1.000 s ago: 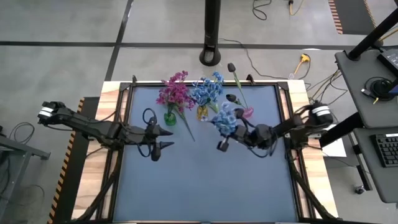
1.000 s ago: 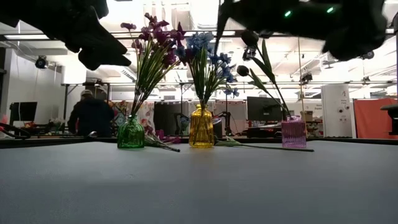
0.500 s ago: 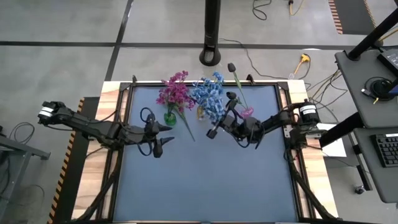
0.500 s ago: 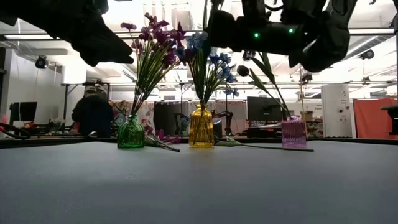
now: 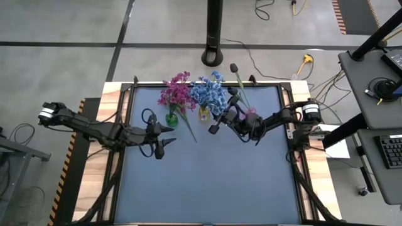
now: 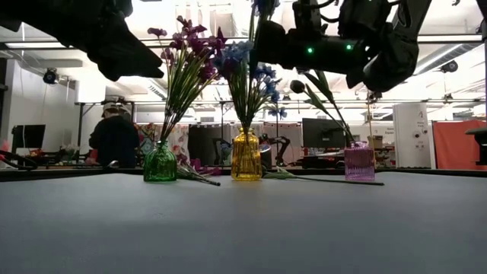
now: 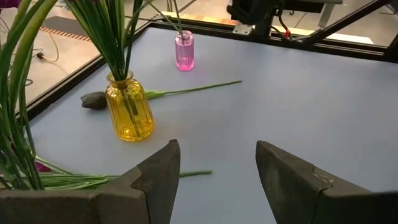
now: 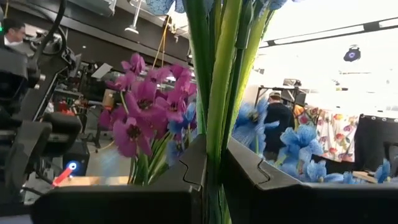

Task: Sort flowers into vase by color
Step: Put the blue flowers into the yellow flower vase

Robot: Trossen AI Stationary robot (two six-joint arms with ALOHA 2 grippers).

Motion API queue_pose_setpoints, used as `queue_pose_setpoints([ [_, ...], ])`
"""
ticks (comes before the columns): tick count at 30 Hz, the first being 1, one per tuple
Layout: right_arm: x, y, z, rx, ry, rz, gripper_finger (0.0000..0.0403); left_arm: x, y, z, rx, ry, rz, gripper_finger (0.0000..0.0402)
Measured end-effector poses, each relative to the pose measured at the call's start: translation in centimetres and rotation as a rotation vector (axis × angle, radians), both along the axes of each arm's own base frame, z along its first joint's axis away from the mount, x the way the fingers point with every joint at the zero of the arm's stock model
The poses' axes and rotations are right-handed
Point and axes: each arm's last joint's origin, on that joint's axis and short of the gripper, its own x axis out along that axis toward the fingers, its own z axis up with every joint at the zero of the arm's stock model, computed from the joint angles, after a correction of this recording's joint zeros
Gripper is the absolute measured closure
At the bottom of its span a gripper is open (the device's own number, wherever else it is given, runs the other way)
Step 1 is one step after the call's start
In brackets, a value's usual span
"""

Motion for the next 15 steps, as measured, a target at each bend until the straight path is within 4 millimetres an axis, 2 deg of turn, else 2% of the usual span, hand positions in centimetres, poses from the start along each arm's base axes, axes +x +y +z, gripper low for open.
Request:
queue_pose_setpoints([
  [15,0.5,-0.4,-2.0,0.067,0.055,-0.047,0.0375,0.0,0.0,0.0,0.000,0.001,0.000,0.0208],
])
